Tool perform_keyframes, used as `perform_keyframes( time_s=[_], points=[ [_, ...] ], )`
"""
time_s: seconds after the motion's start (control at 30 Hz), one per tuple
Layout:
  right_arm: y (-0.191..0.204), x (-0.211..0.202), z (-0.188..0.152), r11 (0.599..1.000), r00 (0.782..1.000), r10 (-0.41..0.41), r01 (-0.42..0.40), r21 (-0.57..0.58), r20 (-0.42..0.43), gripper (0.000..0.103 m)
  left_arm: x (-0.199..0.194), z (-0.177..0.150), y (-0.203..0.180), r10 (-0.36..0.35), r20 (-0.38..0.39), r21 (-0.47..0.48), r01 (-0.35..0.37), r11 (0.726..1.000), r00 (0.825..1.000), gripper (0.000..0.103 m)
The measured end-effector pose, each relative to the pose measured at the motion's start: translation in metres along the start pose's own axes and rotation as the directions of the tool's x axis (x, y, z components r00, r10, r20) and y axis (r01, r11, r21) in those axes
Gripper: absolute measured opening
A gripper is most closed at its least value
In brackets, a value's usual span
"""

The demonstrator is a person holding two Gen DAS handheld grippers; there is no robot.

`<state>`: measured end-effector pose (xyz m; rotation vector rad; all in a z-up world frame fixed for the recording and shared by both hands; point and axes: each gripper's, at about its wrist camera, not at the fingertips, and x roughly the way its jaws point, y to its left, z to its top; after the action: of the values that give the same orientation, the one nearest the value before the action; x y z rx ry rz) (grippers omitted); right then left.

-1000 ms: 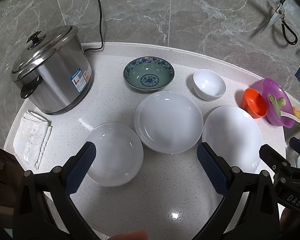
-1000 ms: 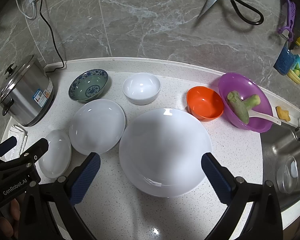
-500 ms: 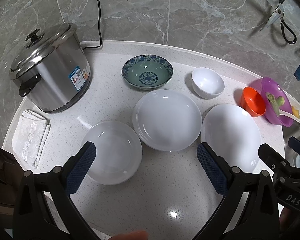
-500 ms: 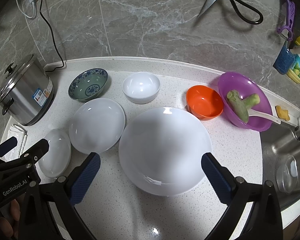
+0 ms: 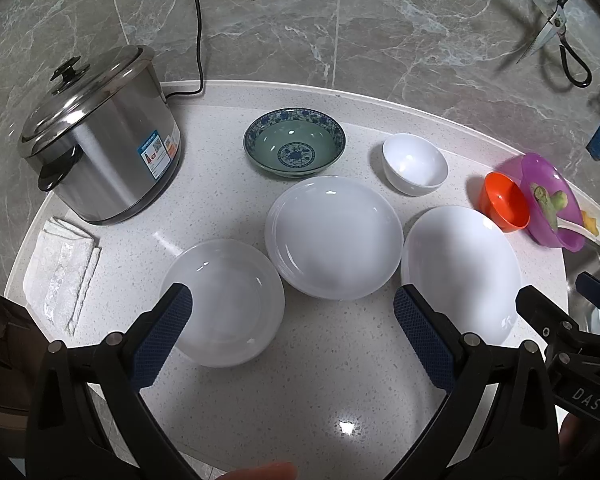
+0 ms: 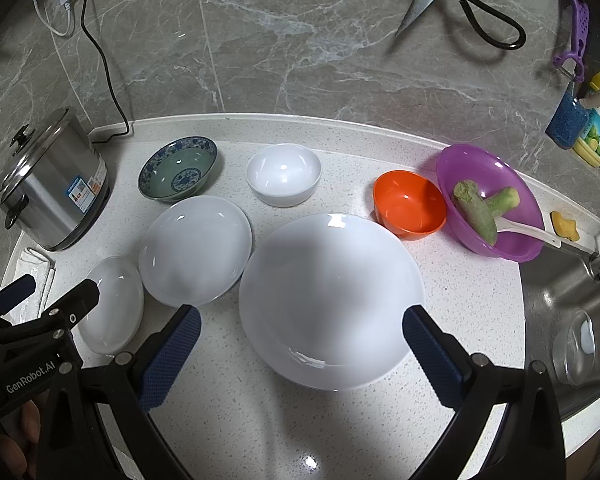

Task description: Organize plates and bowls

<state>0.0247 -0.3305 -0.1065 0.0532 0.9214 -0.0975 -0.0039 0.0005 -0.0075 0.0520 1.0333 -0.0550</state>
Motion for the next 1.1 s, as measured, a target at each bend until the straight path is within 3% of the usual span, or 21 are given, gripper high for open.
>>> perform_keyframes(
  time_s=[1.1],
  points=[
    [0.0005, -0.0016, -0.0073, 1.0, 1.0, -0.005, 0.005, 0.006, -0.002, 0.103, 0.0022, -0.0032, 0.0055, -0.009, -0.011, 0.004, 0.009, 1.0, 1.0, 0.102]
  ],
)
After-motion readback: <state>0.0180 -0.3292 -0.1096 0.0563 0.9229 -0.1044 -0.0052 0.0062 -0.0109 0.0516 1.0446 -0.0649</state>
